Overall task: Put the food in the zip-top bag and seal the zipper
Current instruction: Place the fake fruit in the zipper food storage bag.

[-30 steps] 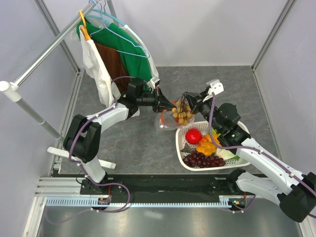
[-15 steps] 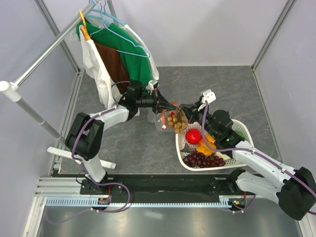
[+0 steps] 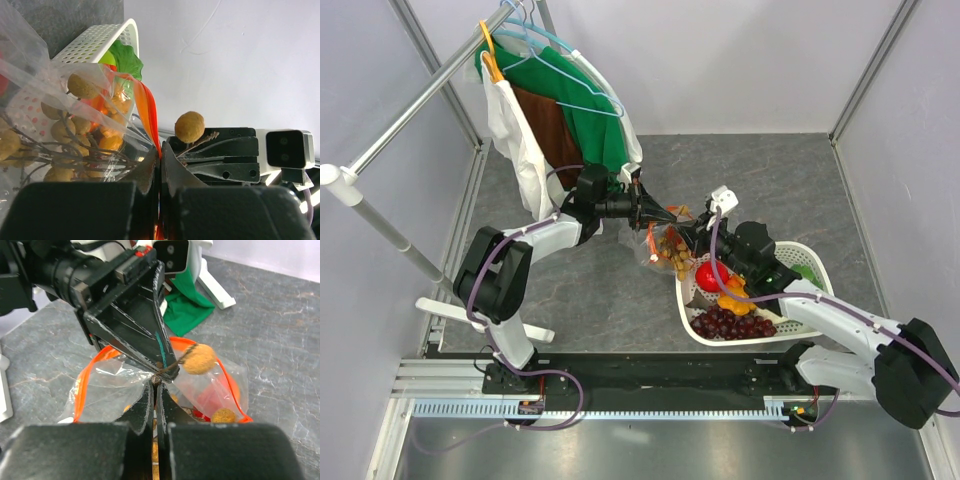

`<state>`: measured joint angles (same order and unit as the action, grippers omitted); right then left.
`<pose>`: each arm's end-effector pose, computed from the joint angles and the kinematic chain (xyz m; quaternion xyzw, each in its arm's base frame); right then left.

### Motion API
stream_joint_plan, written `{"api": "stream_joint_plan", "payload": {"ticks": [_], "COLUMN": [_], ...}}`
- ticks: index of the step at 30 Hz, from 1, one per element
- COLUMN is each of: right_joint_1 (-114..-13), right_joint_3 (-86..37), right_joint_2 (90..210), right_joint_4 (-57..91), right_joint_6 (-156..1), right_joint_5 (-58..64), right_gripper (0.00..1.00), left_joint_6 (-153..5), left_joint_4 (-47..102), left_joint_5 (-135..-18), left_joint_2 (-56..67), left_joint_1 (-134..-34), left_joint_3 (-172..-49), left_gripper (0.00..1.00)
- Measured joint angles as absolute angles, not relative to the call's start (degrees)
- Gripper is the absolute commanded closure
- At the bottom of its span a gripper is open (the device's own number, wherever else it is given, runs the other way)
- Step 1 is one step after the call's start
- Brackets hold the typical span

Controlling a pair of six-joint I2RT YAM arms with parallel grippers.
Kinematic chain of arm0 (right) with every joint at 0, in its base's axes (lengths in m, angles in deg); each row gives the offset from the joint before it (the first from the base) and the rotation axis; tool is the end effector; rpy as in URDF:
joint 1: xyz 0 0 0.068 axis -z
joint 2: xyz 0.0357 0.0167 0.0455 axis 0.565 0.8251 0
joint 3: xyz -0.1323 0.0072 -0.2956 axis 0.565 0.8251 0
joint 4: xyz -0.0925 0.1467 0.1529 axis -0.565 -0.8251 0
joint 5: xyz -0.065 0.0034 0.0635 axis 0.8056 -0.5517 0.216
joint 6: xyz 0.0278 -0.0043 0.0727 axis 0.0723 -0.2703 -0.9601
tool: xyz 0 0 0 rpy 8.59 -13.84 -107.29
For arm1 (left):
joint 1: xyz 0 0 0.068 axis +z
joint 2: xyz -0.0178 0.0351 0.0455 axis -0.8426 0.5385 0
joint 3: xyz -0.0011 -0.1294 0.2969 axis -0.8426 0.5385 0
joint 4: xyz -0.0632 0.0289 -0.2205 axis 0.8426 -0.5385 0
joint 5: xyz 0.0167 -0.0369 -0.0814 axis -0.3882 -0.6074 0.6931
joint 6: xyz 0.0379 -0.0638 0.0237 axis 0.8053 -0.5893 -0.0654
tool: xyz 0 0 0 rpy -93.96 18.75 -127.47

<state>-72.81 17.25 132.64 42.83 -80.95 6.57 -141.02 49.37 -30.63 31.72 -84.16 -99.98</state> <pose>0.1803 0.1488 0.3335 -0.2012 0.7067 0.3022 0.6072 0.3263 -0.2248 0.3014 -0.0633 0.7602 -0.6456 0.0365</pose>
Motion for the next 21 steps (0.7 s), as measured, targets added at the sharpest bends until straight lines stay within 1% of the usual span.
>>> {"api": "stream_joint_plan", "payload": {"ticks": [2, 5, 6, 7, 8, 11, 13, 14, 17, 19, 20, 21], "right_joint_1": [-72.81, -72.81, -72.81, -72.79, -72.81, -72.81, -72.81, -72.81, -72.81, -72.79, -72.73, -72.60], "right_joint_3": [17.22, 16.94, 16.48, 16.02, 15.24, 12.90, 12.04, 11.59, 10.03, 8.53, 7.61, 6.73], "right_joint_2": [133.42, 134.47, 134.82, 135.13, 135.48, 136.57, 136.92, 136.96, 136.64, 135.81, 135.11, 134.21], "right_joint_4": [42.77, 42.13, 41.21, 40.43, 39.05, 34.85, 31.88, 29.98, 24.52, 20.30, 18.00, 16.03], "right_joint_6": [-80.74, -79.93, -79.34, -78.68, -77.87, -75.91, -74.97, -74.59, -74.22, -74.00, -73.98, -74.11], "right_joint_5": [7.07, 7.23, 6.68, 6.11, 5.46, 4.01, 3.10, 2.53, 1.24, 0.61, 0.23, -0.07], "right_gripper": [1.00, 0.92, 0.88, 0.87, 0.85, 0.68, 0.66, 0.59, 0.47, 0.44, 0.41, 0.40], "left_joint_6": [-141.11, -141.11, -141.11, -141.11, -141.11, -141.11, -141.11, -141.11, -141.11, -141.11, -141.11, -141.11], "left_joint_4": [49.56, 49.54, 49.54, 49.50, 49.43, 49.26, 49.21, 49.19, 49.04, 48.80, 48.71, 48.56], "left_joint_5": [-30.56, -30.43, -30.41, -30.41, -30.41, -30.41, -30.41, -30.41, -30.41, -30.41, -30.41, -30.41], "left_joint_2": [31.89, 31.91, 31.91, 31.91, 31.91, 31.91, 31.91, 31.91, 31.91, 31.91, 31.91, 31.91], "left_joint_1": [-84.16, -84.16, -84.16, -84.14, -84.11, -83.96, -83.79, -83.72, -83.46, -83.35, -83.28, -83.24], "left_joint_3": [-99.89, -99.80, -99.80, -99.80, -99.80, -99.80, -99.80, -99.80, -99.80, -99.80, -99.80, -99.80], "left_gripper": [0.98, 0.98, 0.98, 0.98, 0.98, 0.98, 0.98, 0.98, 0.98, 0.98, 0.98, 0.98]}}
